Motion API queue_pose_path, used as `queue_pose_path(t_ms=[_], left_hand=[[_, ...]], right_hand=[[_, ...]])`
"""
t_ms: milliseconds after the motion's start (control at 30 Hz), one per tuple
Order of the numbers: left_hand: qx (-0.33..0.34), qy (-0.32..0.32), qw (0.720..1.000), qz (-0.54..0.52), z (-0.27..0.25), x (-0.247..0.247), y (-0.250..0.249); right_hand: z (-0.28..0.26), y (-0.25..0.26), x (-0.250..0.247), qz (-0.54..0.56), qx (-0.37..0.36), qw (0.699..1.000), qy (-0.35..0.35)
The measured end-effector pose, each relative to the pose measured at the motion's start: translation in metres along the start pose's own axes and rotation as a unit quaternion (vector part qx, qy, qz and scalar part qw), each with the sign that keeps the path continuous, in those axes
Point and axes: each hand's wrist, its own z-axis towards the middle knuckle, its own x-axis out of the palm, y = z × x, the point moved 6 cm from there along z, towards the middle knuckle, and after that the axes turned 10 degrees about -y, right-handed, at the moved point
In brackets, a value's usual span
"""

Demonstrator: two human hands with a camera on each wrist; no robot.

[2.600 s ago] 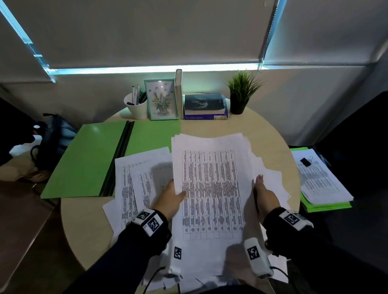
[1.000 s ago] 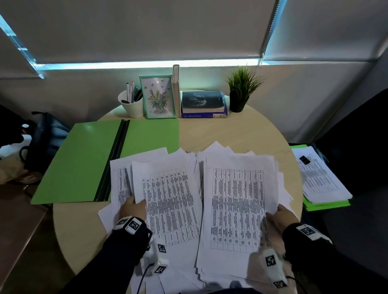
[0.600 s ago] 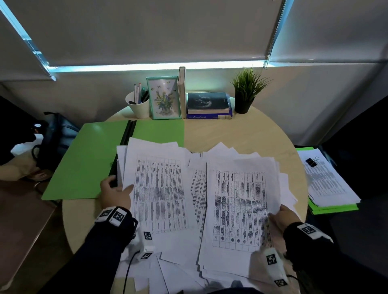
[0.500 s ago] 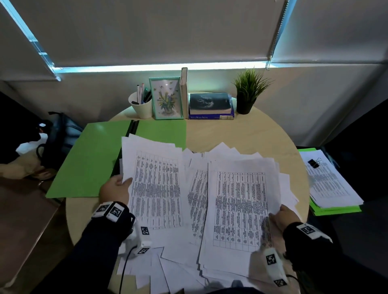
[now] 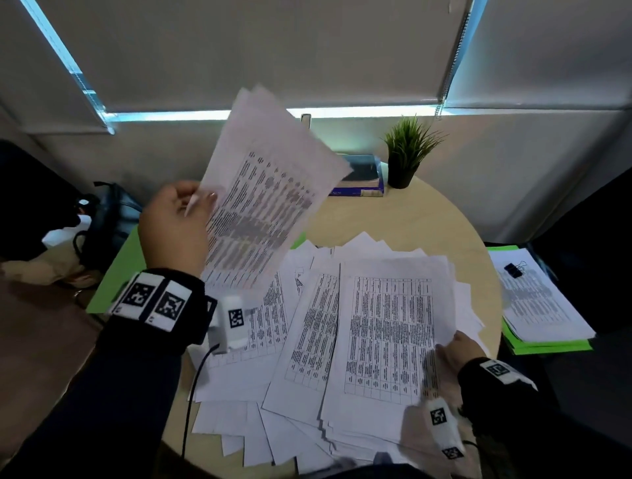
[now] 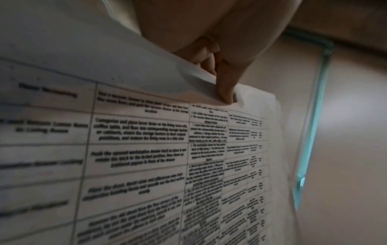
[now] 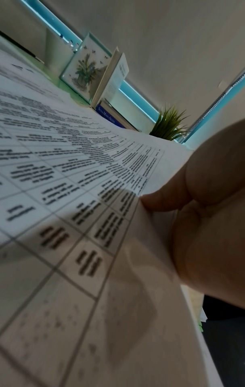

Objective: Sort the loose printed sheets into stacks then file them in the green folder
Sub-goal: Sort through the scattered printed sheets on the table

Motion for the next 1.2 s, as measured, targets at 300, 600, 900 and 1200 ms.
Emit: queue_pose_path(t_ms=[300,600,900,1200], left_hand=[[-0.144,0.164,0.969,-0.113,-0.064,0.052,-0.006],[-0.230,0.225,0.944,0.072,-0.127,0.078,0.073],[-0.256,0.295,0.910,0.139,-0.147,0.078,0.086],[-0.243,0.392,0.876,0.140,-0.159,0.080,0.112]], right_hand=[[-0.008,0.015,-0.013,0.123,-0.023,0.992,0.007],[-0.021,0.040,0.005,0.362,0.001,0.927,0.094],[-0.043,0.062,0.000,0.459,0.030,0.882,0.097],[-0.051,0.072,0.013,0.222,-0.080,0.970,0.067]])
